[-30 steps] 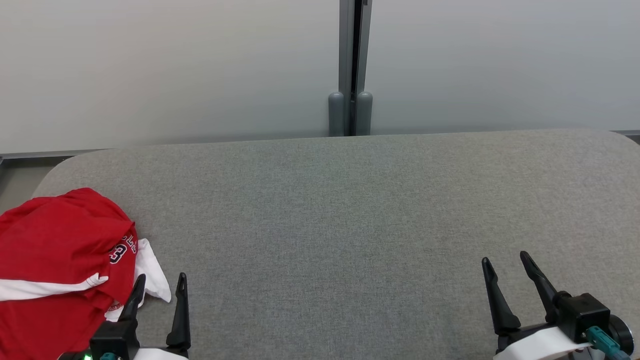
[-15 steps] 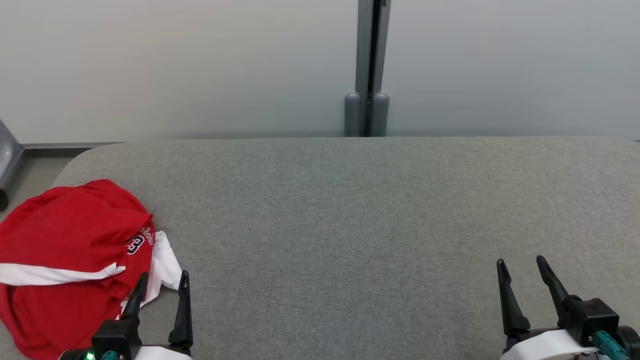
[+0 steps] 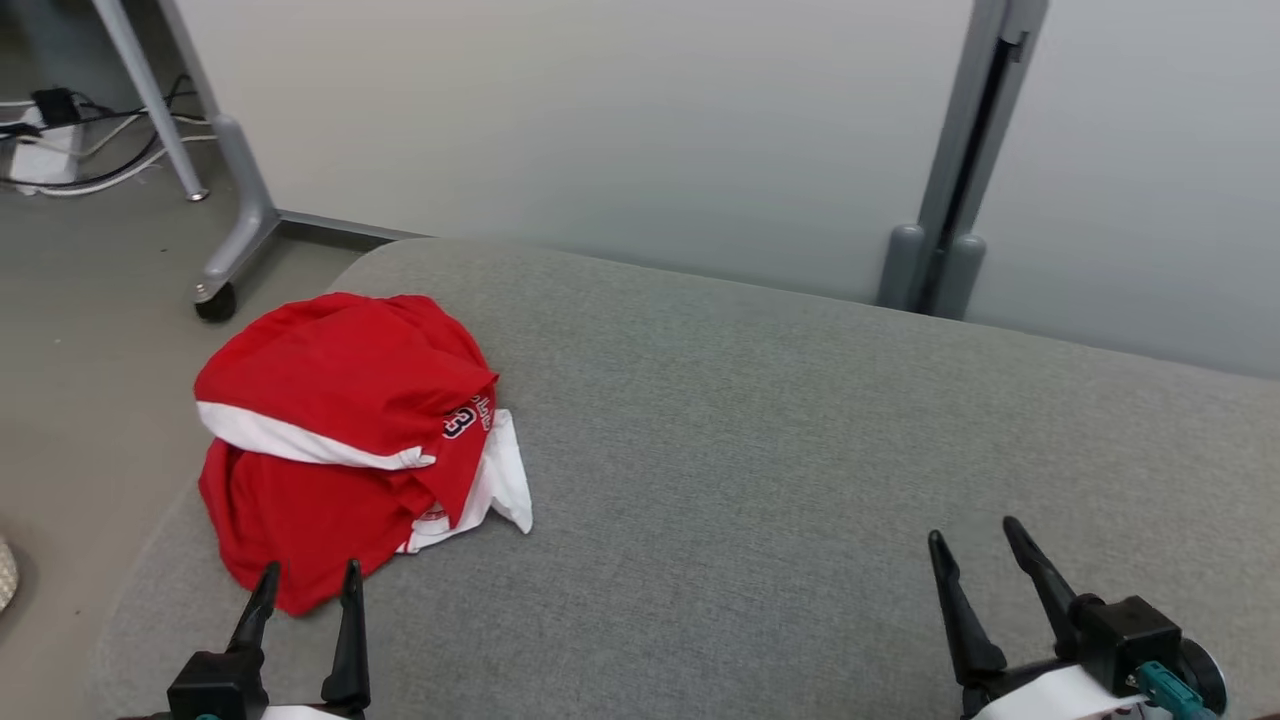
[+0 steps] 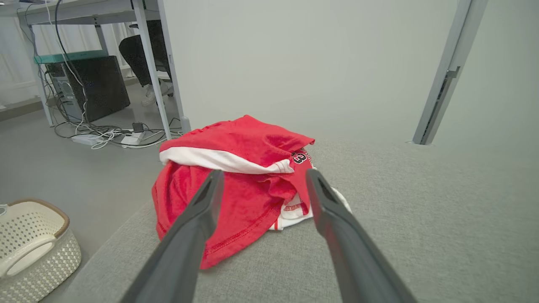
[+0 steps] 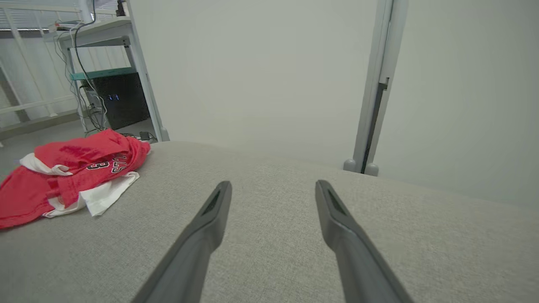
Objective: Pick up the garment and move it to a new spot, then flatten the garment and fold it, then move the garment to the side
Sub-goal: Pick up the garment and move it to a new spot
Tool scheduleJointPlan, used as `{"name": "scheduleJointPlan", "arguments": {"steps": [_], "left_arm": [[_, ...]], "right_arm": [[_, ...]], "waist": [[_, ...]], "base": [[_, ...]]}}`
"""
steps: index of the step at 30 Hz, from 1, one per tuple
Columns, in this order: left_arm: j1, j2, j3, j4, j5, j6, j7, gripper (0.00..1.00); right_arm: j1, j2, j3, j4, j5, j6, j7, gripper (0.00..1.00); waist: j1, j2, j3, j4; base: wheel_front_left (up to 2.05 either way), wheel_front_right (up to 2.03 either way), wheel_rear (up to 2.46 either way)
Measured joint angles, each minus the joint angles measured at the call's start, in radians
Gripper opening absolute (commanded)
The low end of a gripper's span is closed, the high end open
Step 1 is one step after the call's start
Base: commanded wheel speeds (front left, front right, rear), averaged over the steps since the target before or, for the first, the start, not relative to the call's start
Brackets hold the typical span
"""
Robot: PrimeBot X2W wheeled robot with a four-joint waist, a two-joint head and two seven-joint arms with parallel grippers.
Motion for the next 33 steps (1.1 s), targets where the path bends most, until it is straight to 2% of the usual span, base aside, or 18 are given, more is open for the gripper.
{"name": "scheduleJointPlan", "arguments": {"steps": [4,10,12,17,20,25,30,31,32,33], "left_arm": [[-0.001,0.002,0.008,-0.005,0.0,-0.001,0.0,1.0],[-0.075,0.013,0.028,-0.003,-0.032,-0.019,0.001,1.0],[-0.131,0.024,0.025,0.018,-0.057,-0.039,0.031,1.0],[-0.313,0.069,-0.015,0.082,-0.107,-0.071,0.192,1.0],[-0.433,0.102,-0.032,0.151,-0.13,-0.076,0.275,1.0],[-0.606,0.117,-0.048,0.322,-0.199,-0.083,0.391,1.0],[-0.723,0.147,-0.064,0.536,-0.21,-0.083,0.424,1.0],[-0.735,0.147,-0.064,0.56,-0.21,-0.083,0.415,0.84],[-0.748,0.146,-0.062,0.579,-0.214,-0.083,0.4,0.49],[-0.748,0.146,-0.062,0.579,-0.214,-0.083,0.4,0.1]], "right_arm": [[-0.012,0.001,0.015,0.004,0.0,0.001,0.0,1.0],[-0.024,0.001,0.018,-0.016,-0.016,0.001,0.0,1.0],[-0.04,-0.007,0.016,-0.023,-0.023,0.001,0.0,1.0],[-0.087,-0.052,0.025,-0.039,-0.039,0.001,0.0,1.0],[-0.116,-0.082,0.039,-0.042,-0.047,0.001,0.0,1.0],[-0.159,-0.128,0.06,-0.044,-0.047,0.001,0.0,1.0],[-0.181,-0.152,0.075,-0.042,-0.043,0.001,0.0,1.0],[-0.181,-0.153,0.075,-0.042,-0.043,0.001,0.0,1.0],[-0.181,-0.153,0.071,-0.042,-0.043,0.001,0.0,1.0],[-0.181,-0.153,0.071,-0.042,-0.043,0.001,0.0,1.0]], "waist": [[0.0,0.0,0.001,0.036],[0.0,0.0,0.049,0.034],[0.0,0.0,0.079,0.032],[0.0,0.0,0.177,0.03],[0.0,0.0,0.243,0.029],[0.0,0.0,0.344,0.025],[0.0,0.0,0.407,0.002],[0.0,0.0,0.408,-0.003],[0.0,0.0,0.408,-0.007],[0.0,0.0,0.408,-0.007]], "base": [[0.0,0.0,0.0],[0.0,0.0,0.0],[0.0,0.0,0.0],[0.0,0.0,0.0],[0.0,0.0,0.0],[0.0,0.0,0.0],[0.0,0.0,0.0],[0.0,0.0,0.0],[0.0,0.0,0.0],[0.0,0.0,0.0]]}}
